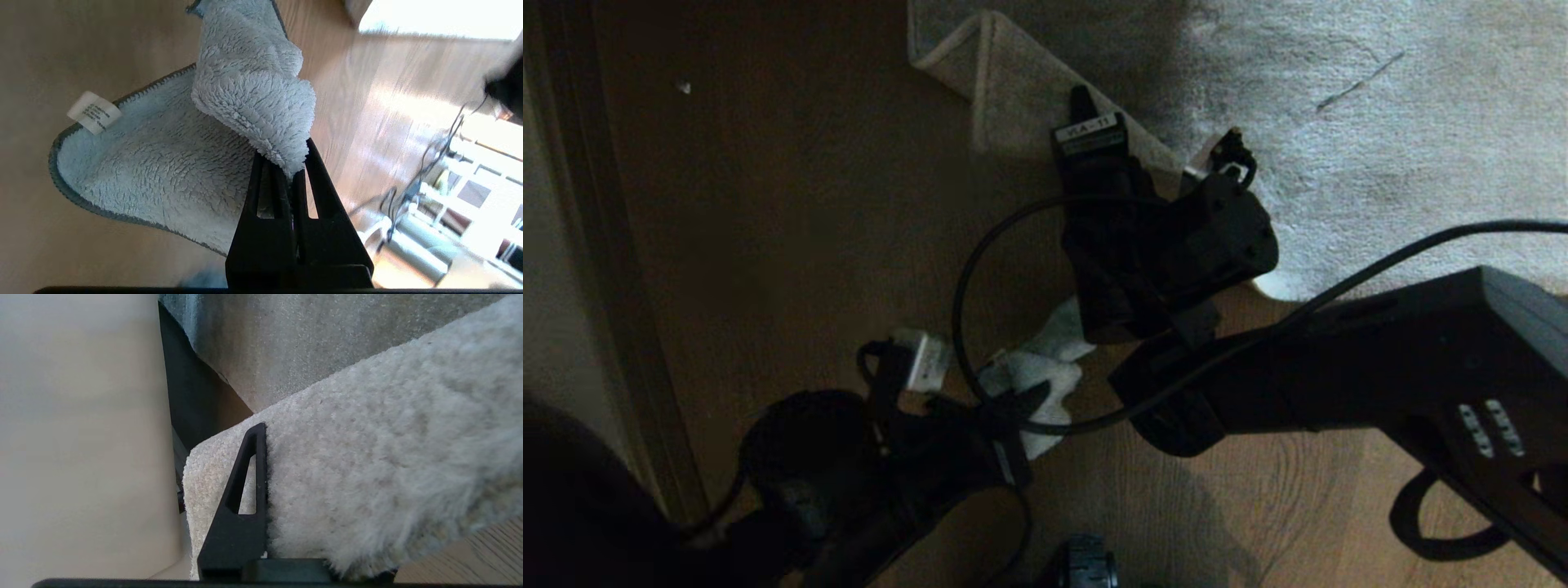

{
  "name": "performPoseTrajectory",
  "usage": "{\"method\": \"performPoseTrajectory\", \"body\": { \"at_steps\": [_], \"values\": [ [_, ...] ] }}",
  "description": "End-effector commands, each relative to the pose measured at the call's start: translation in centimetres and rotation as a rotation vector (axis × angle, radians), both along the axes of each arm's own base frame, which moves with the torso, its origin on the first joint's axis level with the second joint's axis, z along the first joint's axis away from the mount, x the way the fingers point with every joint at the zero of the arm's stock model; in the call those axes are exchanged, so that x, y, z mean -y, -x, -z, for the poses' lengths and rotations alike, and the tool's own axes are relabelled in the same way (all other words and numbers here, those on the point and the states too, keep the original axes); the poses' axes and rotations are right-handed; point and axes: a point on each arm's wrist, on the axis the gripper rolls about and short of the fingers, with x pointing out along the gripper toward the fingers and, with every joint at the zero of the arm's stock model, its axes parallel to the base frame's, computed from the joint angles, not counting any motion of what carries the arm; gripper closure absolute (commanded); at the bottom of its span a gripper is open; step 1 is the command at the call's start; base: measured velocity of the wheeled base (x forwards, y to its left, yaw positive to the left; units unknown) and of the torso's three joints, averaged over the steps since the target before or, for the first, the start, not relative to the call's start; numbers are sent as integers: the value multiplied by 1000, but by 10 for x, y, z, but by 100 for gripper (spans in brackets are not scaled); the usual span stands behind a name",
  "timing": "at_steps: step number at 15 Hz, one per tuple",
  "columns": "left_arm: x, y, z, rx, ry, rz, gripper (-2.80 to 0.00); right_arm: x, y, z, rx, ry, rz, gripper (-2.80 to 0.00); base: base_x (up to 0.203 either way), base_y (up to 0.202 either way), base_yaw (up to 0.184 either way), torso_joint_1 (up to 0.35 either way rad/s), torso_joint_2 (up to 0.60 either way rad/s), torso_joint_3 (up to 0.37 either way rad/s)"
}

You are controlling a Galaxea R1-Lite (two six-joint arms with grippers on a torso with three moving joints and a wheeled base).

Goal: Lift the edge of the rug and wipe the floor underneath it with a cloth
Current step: Wipe the floor under the carpet with a rag

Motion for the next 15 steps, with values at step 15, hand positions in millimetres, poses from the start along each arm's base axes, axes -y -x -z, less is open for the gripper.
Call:
{"method": "performPoseTrajectory", "body": {
  "at_steps": [15],
  "values": [
    [-25, -78, -17, 180, 64, -230, 0, 1, 2, -3, 33, -44, 0, 0, 0, 0, 0, 0, 0, 0]
  ]
}}
